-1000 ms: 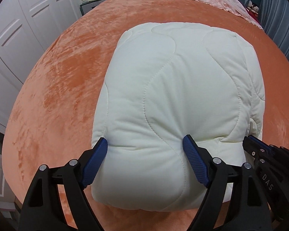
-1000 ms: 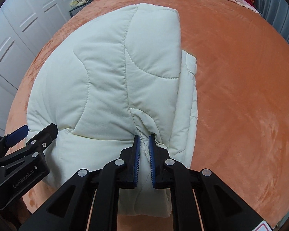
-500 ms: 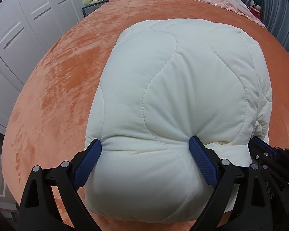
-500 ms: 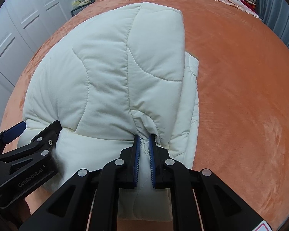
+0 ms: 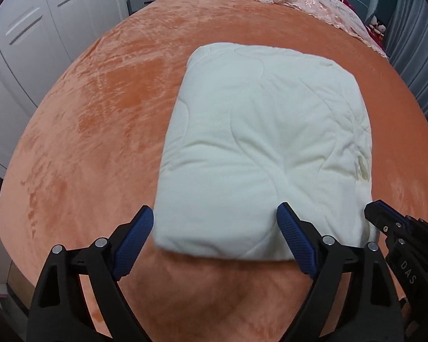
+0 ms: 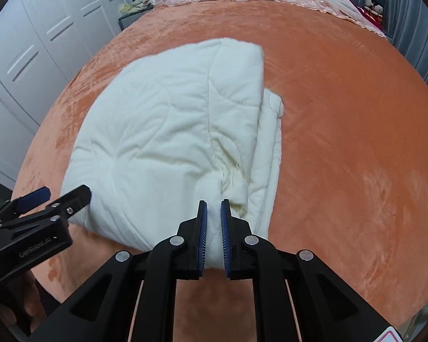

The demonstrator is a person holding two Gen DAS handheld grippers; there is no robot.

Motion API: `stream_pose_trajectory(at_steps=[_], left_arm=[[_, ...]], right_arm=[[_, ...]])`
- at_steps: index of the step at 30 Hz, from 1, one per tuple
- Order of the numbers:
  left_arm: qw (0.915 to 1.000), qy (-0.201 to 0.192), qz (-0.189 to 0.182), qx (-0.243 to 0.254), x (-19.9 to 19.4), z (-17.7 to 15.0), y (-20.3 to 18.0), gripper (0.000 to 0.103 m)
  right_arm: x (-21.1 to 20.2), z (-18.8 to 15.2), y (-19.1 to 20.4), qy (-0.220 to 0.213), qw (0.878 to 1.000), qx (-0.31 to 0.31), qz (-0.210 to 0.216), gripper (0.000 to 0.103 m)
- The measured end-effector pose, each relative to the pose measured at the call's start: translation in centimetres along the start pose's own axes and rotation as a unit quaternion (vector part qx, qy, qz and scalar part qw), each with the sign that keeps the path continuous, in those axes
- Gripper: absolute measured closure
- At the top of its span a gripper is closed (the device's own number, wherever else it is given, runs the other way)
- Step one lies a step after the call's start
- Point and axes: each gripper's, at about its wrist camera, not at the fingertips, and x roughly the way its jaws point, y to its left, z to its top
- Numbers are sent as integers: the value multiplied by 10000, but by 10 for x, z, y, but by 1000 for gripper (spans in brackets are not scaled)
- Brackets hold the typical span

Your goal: Fold large clothes

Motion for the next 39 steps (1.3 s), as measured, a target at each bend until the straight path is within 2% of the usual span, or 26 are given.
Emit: stream_pose_trajectory(at_steps=[2, 5, 10, 13, 15, 16, 18, 20, 25, 30, 39], left_arm=[[9998, 184, 96, -17, 10, -14, 3, 16], [9984, 532, 43, -178, 36, -23, 10, 16], [9988, 424, 144, -204, 40, -27, 10, 16], [9995, 155, 239, -134, 21, -30, 6, 17], [9995, -71, 302, -76, 4, -36, 2, 17], [9994, -192, 298, -53, -4, -38, 0, 16], [9989, -336, 321, -2, -18, -42, -5, 15], [9981, -505, 352, 41, -32, -46, -9, 14], [9952, -846, 475, 114, -56, -58, -21, 11], [9924, -1082, 500, 316, -73, -76, -36, 10], [9906, -1196, 536, 382, -93, -100, -47, 9]], right_arm=[[16, -8, -4, 194, 9998, 43, -60, 100], [36, -13, -13, 364, 9983, 420, 160, 101], [21, -12, -1, 254, 9994, 230, -76, 99], [-8, -23, 7, -67, 9998, 94, -171, 89], [-23, -33, 11, -267, 9993, 9, -249, 70], [-31, -39, 13, -393, 9988, -30, -284, 66], [-45, -51, 14, -609, 9975, -65, -345, 51], [-58, -65, 16, -828, 9957, -70, -407, 43], [-83, -83, 6, -1186, 9917, -21, -493, 38], [-102, -94, -3, -1343, 9901, 113, -402, 35], [-123, -118, -9, -1520, 9871, 127, -480, 35]])
